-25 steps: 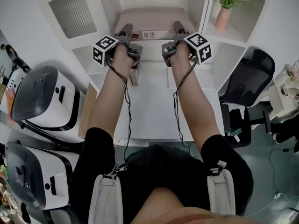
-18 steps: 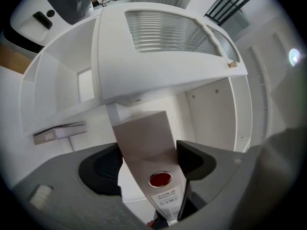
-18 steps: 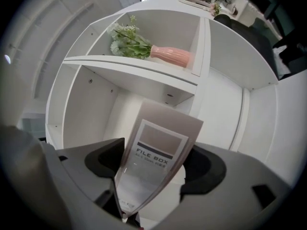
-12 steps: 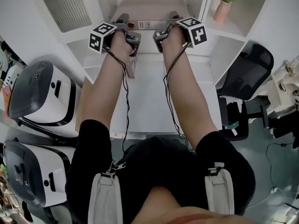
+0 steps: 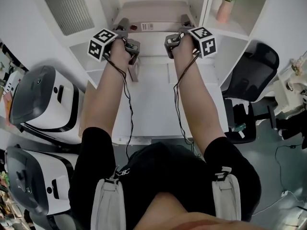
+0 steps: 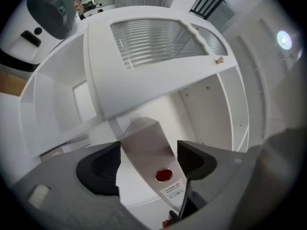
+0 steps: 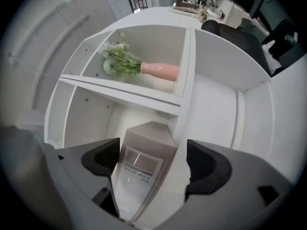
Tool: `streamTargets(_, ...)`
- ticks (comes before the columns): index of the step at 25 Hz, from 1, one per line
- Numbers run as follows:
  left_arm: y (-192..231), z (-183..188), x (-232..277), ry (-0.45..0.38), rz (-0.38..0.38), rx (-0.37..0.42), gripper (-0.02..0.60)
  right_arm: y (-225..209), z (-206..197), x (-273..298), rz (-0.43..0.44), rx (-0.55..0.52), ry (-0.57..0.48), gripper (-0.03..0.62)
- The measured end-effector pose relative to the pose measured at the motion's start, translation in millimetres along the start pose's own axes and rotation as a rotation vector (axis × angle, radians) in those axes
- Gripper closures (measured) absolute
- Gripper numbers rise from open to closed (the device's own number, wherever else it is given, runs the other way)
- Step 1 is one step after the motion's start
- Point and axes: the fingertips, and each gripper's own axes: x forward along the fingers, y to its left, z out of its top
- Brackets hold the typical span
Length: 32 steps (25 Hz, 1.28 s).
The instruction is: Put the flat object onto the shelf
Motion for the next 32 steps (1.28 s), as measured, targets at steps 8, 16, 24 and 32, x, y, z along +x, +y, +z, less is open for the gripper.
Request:
streamTargets(8, -19.9, 13.5, -48.6, -0.084, 0.012, 0.755, 0.229, 44.1, 36.3, -48.8, 0.178, -0.754, -0.198, 0.181)
streamTargets(16, -38.5, -22.7, -107.9, -0.179, -0.034, 1.237, 0.492, 57.1, -5.6, -117.4, 0.273, -1.277, -0.330, 0.555)
streamTargets(24, -7.2, -66.6, -162.8, -0.109, -0.082, 1.173, 0.563, 18.3, -46.5, -168.0, 0.303, -1.237, -0.224, 0.594)
streamTargets(32, 43.3, -118.7, -193.8, 0.041, -0.071, 1.204, 0.565, -59.2, -84.7, -193.4, 0.224, -1.183, -0.026, 0.595)
